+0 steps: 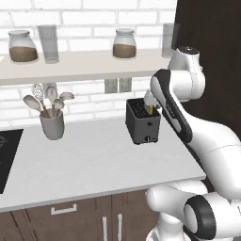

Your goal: Start the toaster. Once the lever pops up, take the bread to the plate on the dining counter.

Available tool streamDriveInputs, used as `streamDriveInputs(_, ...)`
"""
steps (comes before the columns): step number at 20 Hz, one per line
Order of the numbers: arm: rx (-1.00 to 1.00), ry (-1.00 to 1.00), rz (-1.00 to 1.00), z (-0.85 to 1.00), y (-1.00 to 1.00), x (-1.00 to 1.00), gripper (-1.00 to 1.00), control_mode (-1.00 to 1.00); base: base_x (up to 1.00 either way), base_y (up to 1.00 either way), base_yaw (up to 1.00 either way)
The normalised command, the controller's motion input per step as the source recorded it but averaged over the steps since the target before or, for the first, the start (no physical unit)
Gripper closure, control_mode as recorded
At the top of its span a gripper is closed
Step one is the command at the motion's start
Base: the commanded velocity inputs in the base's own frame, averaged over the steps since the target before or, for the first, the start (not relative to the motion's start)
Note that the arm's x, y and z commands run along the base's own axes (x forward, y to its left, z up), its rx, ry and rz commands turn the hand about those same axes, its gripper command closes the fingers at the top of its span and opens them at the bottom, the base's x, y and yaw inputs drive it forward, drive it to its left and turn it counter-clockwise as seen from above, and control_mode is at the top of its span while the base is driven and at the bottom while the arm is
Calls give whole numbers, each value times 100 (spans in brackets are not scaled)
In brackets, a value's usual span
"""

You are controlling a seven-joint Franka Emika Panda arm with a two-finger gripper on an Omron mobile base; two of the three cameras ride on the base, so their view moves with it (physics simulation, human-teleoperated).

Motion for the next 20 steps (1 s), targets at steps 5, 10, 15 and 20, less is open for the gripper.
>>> streamDriveInputs(5,0,0,0,-10,-5,0,-100,-100,0,0,0)
streamDriveInputs(10,0,-1,0,-35,-15,0,-100,-100,0,0,0)
streamDriveInputs(15,0,0,0,-43,-19,0,-100,-100,0,0,0)
streamDriveInputs(20,0,0,0,-30,-16,0,100,-100,0,0,0)
